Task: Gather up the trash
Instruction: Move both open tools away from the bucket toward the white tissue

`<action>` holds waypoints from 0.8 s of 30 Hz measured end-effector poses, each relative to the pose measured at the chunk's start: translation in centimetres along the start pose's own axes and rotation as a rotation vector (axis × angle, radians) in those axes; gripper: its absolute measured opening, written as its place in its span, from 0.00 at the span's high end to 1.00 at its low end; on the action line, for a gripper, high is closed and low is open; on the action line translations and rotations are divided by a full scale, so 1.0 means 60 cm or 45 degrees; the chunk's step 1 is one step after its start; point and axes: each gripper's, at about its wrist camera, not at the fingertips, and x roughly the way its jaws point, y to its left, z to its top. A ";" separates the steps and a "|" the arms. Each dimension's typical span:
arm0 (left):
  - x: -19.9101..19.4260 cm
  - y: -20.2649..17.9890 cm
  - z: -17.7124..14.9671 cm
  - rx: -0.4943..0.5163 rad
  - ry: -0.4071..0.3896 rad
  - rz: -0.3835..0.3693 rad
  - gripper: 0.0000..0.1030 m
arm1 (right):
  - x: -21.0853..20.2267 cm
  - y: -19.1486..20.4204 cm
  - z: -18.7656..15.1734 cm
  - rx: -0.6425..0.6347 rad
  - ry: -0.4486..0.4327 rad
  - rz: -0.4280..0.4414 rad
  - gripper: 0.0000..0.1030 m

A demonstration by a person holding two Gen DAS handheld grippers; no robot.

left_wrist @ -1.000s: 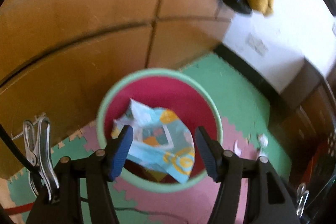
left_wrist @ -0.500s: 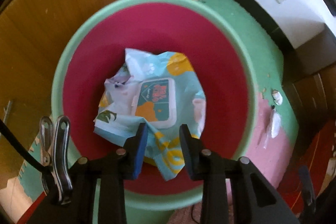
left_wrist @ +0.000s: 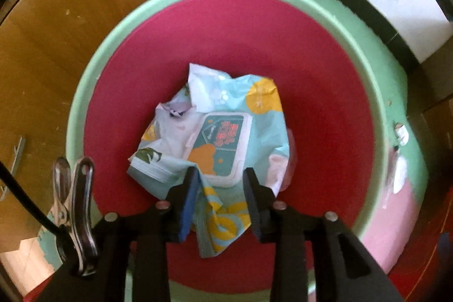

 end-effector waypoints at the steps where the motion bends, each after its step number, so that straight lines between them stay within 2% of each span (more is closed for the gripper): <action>1: -0.007 0.002 -0.003 -0.008 -0.014 -0.012 0.63 | -0.006 -0.005 -0.002 0.000 -0.006 -0.005 0.61; 4: -0.030 0.006 -0.013 -0.039 -0.058 -0.037 0.54 | -0.022 -0.021 -0.006 0.013 -0.023 -0.016 0.61; 9: -0.068 0.017 -0.029 -0.061 -0.147 -0.074 0.53 | -0.047 -0.055 -0.018 0.061 -0.042 -0.056 0.61; 12: -0.089 0.012 -0.034 -0.050 -0.193 -0.129 0.50 | -0.056 -0.073 -0.025 0.085 -0.043 -0.081 0.61; 16: -0.120 0.000 -0.039 -0.039 -0.254 -0.157 0.49 | -0.064 -0.092 -0.035 0.115 -0.040 -0.105 0.61; 20: -0.162 -0.029 -0.051 0.019 -0.319 -0.190 0.49 | -0.067 -0.100 -0.042 0.128 -0.037 -0.118 0.61; 24: -0.187 -0.068 -0.061 0.102 -0.336 -0.239 0.49 | -0.071 -0.103 -0.042 0.120 -0.042 -0.143 0.61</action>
